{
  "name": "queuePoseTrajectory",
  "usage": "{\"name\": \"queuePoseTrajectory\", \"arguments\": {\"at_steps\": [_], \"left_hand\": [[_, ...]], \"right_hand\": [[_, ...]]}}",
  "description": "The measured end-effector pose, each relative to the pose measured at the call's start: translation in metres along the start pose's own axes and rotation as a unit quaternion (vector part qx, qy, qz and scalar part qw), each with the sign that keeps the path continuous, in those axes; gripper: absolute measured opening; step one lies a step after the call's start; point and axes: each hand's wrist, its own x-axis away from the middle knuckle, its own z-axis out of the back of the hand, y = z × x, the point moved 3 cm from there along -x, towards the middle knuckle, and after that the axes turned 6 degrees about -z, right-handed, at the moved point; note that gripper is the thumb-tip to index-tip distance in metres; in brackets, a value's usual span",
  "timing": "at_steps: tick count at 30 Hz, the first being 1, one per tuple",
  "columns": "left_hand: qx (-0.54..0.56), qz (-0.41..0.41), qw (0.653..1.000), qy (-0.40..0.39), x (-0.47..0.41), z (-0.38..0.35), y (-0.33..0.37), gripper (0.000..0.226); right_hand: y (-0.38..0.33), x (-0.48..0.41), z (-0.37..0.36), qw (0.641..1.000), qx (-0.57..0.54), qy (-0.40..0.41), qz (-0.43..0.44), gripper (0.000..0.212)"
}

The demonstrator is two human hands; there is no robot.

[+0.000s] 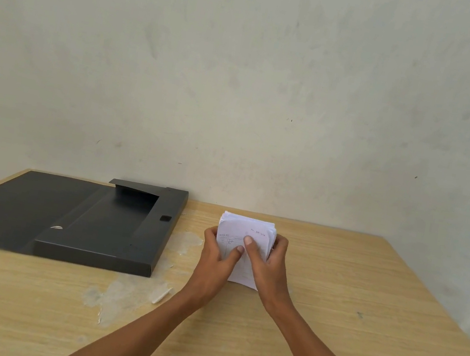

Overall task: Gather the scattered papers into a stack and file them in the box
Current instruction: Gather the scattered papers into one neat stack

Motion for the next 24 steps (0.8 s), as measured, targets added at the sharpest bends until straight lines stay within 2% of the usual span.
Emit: {"name": "queuePoseTrajectory", "arguments": {"at_steps": [2,4,8,10,13,17,20,24], "left_hand": [[0.016,0.001,1.0,-0.011,0.0,0.0,0.003,0.053],[0.033,0.005,0.999,-0.017,0.002,0.0,0.004,0.054],[0.012,0.009,0.999,-0.028,0.002,-0.001,0.001,0.027],[0.016,0.01,1.0,-0.022,0.0,0.0,0.004,0.023],[0.031,-0.011,0.999,0.007,-0.006,0.001,0.013,0.024],[0.018,0.006,1.0,0.001,-0.004,0.003,0.013,0.052],[0.024,0.025,0.999,-0.023,0.003,0.0,0.004,0.041],[0.016,0.0,1.0,0.005,-0.002,0.001,0.012,0.036]], "right_hand": [[-0.002,0.0,0.0,1.0,0.0,-0.024,-0.004,0.046],[0.0,0.001,-0.001,0.999,0.013,-0.04,-0.006,0.038],[0.005,0.0,0.001,0.999,0.01,-0.027,-0.017,0.03],[0.001,0.0,0.0,0.999,0.011,-0.034,-0.02,0.031],[-0.01,-0.003,0.001,1.0,0.003,-0.019,-0.006,0.032],[-0.003,-0.003,0.002,0.999,0.003,-0.02,-0.027,0.045],[0.006,0.002,0.0,0.999,0.005,-0.03,-0.032,0.037],[-0.002,-0.001,-0.002,1.0,-0.001,-0.008,-0.012,0.032]]}}
